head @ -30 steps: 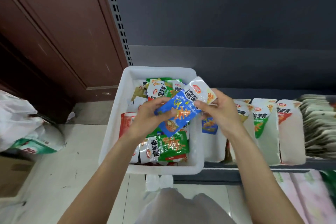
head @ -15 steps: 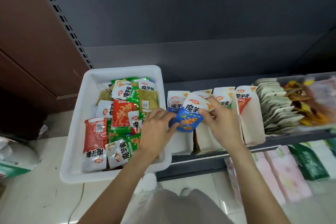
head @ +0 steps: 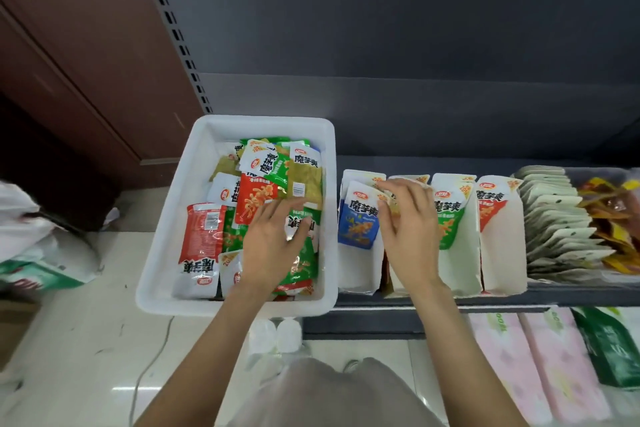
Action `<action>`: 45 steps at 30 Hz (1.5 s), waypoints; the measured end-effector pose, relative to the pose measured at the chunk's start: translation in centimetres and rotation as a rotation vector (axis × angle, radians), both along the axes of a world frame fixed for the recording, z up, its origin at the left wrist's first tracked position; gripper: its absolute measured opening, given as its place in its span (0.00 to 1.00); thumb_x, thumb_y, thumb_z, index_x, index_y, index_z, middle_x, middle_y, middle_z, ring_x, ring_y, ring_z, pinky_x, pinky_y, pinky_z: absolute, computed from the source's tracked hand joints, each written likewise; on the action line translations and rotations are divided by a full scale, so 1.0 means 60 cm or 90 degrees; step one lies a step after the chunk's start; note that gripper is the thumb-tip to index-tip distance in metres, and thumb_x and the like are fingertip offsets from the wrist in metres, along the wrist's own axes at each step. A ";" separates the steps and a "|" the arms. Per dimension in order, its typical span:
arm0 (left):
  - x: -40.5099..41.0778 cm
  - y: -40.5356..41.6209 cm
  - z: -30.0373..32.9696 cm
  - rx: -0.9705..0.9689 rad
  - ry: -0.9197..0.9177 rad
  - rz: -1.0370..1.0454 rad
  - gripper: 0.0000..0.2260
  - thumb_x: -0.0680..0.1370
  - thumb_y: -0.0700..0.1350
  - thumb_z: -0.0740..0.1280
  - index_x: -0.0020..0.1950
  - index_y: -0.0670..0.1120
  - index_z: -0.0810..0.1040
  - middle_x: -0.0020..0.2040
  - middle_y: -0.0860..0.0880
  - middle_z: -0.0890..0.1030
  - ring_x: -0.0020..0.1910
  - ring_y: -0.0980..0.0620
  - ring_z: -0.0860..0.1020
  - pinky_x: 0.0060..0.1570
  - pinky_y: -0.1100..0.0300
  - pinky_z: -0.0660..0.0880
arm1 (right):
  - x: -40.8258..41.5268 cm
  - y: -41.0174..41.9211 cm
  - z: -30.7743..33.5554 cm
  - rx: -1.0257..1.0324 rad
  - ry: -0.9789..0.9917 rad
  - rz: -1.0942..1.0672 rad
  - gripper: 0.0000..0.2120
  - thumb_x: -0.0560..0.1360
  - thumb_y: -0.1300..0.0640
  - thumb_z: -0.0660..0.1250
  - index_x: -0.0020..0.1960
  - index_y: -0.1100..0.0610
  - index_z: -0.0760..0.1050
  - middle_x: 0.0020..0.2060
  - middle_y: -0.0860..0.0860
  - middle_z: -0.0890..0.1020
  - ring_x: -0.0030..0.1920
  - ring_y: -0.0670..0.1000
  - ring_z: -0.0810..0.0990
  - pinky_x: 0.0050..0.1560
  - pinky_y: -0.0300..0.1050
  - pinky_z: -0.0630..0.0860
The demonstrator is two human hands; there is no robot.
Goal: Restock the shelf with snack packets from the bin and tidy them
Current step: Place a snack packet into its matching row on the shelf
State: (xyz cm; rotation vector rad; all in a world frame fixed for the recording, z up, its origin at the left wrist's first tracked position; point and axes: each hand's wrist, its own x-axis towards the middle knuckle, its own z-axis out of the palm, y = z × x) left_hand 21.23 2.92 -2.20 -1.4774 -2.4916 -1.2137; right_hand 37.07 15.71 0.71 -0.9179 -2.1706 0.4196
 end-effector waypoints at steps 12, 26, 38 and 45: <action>-0.067 -0.111 -0.021 -0.415 0.029 0.006 0.28 0.70 0.56 0.72 0.67 0.53 0.69 0.65 0.54 0.72 0.67 0.49 0.66 0.68 0.53 0.64 | -0.145 -0.116 -0.039 0.087 -0.551 0.370 0.25 0.74 0.54 0.68 0.68 0.56 0.66 0.61 0.55 0.72 0.61 0.56 0.69 0.61 0.50 0.67; -0.068 -0.105 0.060 0.093 -0.574 0.114 0.25 0.70 0.52 0.70 0.66 0.53 0.70 0.59 0.53 0.77 0.57 0.57 0.76 0.56 0.58 0.74 | -0.113 -0.113 0.007 -0.585 0.089 0.178 0.03 0.77 0.57 0.65 0.45 0.54 0.72 0.43 0.47 0.79 0.42 0.42 0.79 0.36 0.34 0.73; 0.040 -0.001 0.083 -0.081 -0.333 -0.269 0.14 0.73 0.44 0.72 0.57 0.52 0.78 0.51 0.54 0.83 0.49 0.60 0.80 0.49 0.62 0.77 | 0.062 -0.052 0.094 -0.484 0.229 0.133 0.25 0.70 0.64 0.72 0.62 0.48 0.70 0.52 0.38 0.81 0.52 0.38 0.79 0.46 0.36 0.77; 0.141 0.086 0.078 -0.027 -0.230 -0.349 0.14 0.73 0.42 0.72 0.57 0.50 0.79 0.53 0.56 0.82 0.49 0.62 0.79 0.51 0.63 0.76 | 0.203 -0.009 0.104 -0.247 0.075 0.025 0.02 0.75 0.52 0.68 0.48 0.48 0.76 0.40 0.38 0.80 0.40 0.43 0.79 0.38 0.48 0.79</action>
